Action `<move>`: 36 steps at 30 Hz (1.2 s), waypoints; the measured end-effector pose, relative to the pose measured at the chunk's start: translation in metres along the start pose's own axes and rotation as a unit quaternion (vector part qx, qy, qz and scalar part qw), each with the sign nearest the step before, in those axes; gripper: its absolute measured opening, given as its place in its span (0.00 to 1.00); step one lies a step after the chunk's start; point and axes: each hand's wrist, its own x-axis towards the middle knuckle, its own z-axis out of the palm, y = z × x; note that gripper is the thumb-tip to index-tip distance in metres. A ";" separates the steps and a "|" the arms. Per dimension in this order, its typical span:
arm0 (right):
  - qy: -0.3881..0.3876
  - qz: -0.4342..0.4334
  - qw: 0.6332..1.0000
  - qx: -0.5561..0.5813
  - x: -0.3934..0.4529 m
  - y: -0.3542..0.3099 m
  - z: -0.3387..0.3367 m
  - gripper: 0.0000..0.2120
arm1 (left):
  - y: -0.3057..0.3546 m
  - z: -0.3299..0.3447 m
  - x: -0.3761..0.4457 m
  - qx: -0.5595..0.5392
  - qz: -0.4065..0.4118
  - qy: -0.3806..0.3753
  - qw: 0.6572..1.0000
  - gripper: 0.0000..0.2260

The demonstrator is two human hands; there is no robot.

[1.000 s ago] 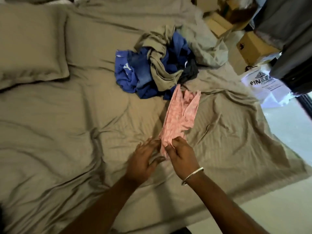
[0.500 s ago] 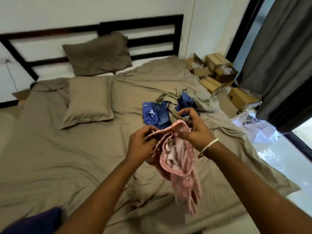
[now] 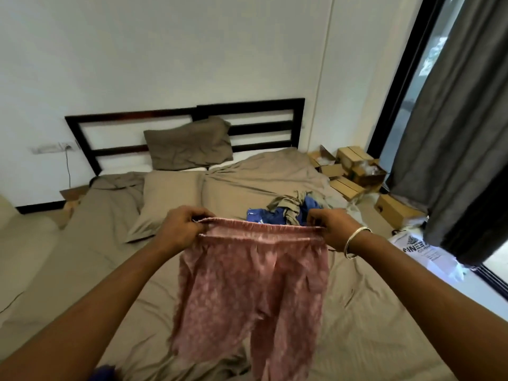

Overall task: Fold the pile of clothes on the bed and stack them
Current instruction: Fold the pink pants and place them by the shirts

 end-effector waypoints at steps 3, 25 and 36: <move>0.063 -0.082 0.994 0.031 -0.004 0.012 0.010 0.11 | 0.003 -0.004 -0.004 0.006 0.026 0.037 0.999 0.18; 0.029 -0.152 0.988 0.026 0.032 0.171 -0.087 0.08 | 0.127 0.079 0.053 0.168 -0.033 0.125 0.977 0.14; 0.103 -0.284 0.947 0.106 0.023 0.116 -0.105 0.06 | 0.184 0.097 0.090 -0.259 -0.451 0.059 0.852 0.19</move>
